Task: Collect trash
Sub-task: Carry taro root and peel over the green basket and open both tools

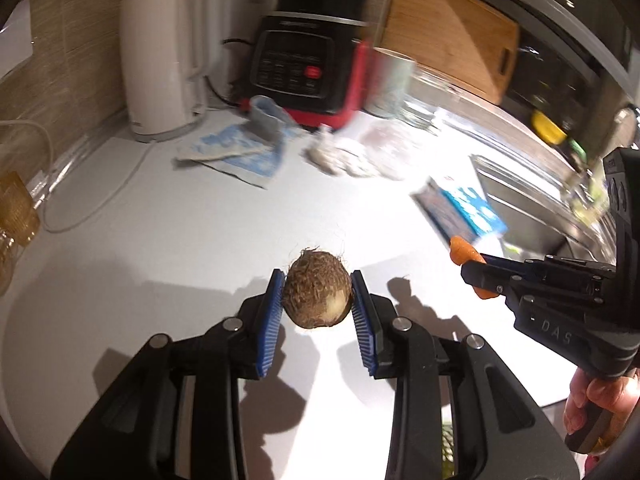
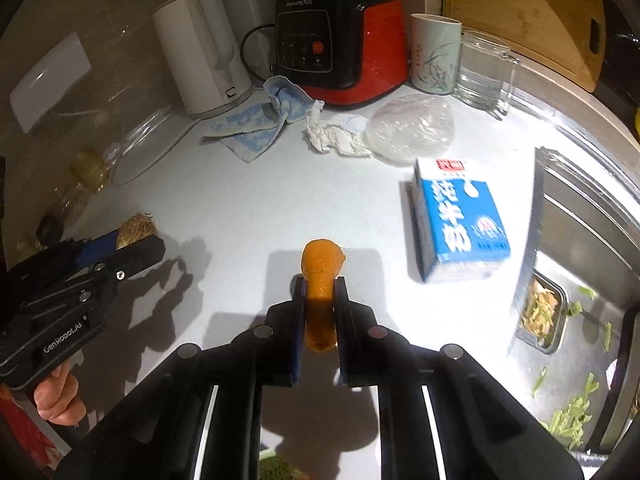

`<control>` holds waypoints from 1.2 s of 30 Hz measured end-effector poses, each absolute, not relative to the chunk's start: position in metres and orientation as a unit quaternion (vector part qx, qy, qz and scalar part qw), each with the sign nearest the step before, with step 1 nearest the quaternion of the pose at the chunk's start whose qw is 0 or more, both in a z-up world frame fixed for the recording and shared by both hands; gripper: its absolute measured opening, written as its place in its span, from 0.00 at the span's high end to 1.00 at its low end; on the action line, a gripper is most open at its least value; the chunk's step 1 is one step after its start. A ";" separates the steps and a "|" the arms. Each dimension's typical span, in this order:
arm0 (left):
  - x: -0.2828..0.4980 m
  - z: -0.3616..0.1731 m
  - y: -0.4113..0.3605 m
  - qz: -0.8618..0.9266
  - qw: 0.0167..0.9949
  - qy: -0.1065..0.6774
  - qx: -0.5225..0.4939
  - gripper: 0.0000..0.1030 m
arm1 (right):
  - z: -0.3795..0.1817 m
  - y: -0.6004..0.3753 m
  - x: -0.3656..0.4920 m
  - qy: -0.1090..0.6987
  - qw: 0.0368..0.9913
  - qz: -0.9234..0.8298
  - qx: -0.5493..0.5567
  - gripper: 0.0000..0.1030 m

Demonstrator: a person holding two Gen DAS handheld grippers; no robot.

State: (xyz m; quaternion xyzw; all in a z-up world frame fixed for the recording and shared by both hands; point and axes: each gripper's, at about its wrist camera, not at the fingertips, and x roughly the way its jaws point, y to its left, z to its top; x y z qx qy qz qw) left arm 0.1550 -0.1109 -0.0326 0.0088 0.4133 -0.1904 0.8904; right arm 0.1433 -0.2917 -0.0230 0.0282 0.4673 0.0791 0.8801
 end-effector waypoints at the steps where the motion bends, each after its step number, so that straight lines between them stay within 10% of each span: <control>1: 0.142 -0.032 -0.117 -0.200 0.888 0.415 0.013 0.68 | -0.021 -0.296 0.128 0.469 0.879 0.076 0.029 0.86; 19: -0.044 -0.097 -0.185 -0.282 0.808 0.511 0.079 0.67 | -0.037 -0.345 -0.095 0.471 0.874 0.016 0.118 0.86; 28: -0.061 -0.072 -0.170 -0.276 0.826 0.483 0.089 0.29 | -0.046 -0.330 -0.120 0.472 0.873 0.013 0.118 0.86; 36: -0.048 -0.039 -0.134 -0.261 0.849 0.451 0.085 0.19 | -0.072 -0.311 -0.121 0.490 0.863 0.003 0.122 0.81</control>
